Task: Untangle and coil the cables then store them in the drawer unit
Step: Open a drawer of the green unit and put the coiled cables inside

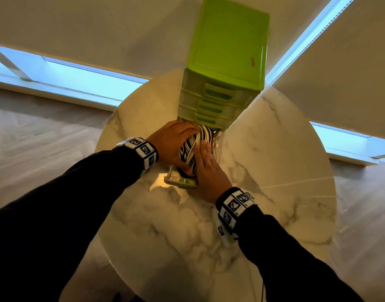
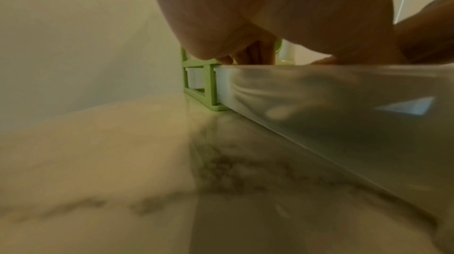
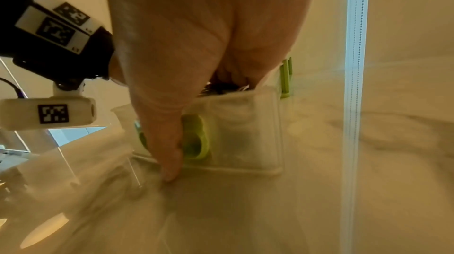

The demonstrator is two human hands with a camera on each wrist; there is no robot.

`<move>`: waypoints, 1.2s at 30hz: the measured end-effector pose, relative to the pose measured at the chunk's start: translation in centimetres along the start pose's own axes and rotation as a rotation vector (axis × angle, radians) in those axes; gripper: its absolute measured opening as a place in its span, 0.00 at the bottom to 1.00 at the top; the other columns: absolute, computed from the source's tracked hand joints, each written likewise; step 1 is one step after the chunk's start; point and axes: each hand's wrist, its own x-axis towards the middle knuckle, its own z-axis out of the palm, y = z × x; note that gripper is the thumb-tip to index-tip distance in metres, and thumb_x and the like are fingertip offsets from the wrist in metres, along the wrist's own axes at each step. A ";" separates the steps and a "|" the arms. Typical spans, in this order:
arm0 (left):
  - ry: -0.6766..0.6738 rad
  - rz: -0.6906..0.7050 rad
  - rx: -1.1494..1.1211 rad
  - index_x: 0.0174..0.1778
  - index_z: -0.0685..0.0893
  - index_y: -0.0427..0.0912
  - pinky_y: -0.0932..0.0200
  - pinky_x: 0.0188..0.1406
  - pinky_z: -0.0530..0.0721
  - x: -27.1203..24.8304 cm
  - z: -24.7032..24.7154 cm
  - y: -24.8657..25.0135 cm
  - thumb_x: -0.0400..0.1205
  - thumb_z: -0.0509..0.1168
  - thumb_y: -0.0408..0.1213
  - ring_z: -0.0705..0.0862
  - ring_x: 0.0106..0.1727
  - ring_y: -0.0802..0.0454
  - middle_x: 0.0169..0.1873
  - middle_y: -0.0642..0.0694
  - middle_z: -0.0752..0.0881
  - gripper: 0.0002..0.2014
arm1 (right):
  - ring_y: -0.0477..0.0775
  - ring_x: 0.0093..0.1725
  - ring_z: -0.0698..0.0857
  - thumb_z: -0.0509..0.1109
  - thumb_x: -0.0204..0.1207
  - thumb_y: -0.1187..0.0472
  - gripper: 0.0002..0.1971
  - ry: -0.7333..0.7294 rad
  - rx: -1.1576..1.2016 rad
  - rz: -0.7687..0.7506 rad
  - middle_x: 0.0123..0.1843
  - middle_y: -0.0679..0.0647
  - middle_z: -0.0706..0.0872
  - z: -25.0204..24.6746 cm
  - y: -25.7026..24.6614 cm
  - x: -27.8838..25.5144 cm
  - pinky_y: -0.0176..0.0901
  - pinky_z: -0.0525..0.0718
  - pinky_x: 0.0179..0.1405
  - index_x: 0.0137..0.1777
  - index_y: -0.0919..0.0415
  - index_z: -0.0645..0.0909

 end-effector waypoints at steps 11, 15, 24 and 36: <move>0.069 0.004 -0.164 0.87 0.61 0.52 0.46 0.84 0.56 -0.9 1.6 -1.2 0.63 0.64 0.81 0.58 0.84 0.43 0.86 0.52 0.63 0.59 | 0.68 0.88 0.38 0.77 0.75 0.49 0.59 -0.067 -0.116 -0.039 0.87 0.70 0.36 -0.9 0.8 0.6 0.57 0.51 0.88 0.86 0.71 0.34; 0.227 -0.158 -0.476 0.81 0.65 0.56 0.40 0.82 0.65 -0.9 1.9 -0.8 0.52 0.75 0.75 0.59 0.79 0.39 0.77 0.41 0.61 0.61 | 0.69 0.87 0.37 0.77 0.75 0.49 0.59 -0.066 -0.111 -0.033 0.87 0.70 0.36 -1.0 0.8 0.9 0.56 0.46 0.88 0.85 0.71 0.33; 0.227 -0.293 -0.905 0.88 0.43 0.42 0.49 0.82 0.69 2.3 0.4 -2.7 0.57 0.88 0.52 0.62 0.85 0.51 0.86 0.46 0.57 0.73 | 0.69 0.87 0.38 0.79 0.72 0.42 0.65 0.028 -0.020 -0.064 0.88 0.71 0.38 0.2 0.9 0.7 0.54 0.40 0.85 0.85 0.67 0.29; 0.301 -0.453 -0.809 0.74 0.66 0.41 0.44 0.64 0.85 3.6 -1.8 -3.5 0.73 0.82 0.46 0.86 0.66 0.46 0.67 0.48 0.86 0.40 | 0.69 0.87 0.37 0.83 0.67 0.48 0.68 -0.058 -0.011 -0.059 0.88 0.70 0.36 -1.3 0.5 2.1 0.55 0.48 0.86 0.86 0.67 0.31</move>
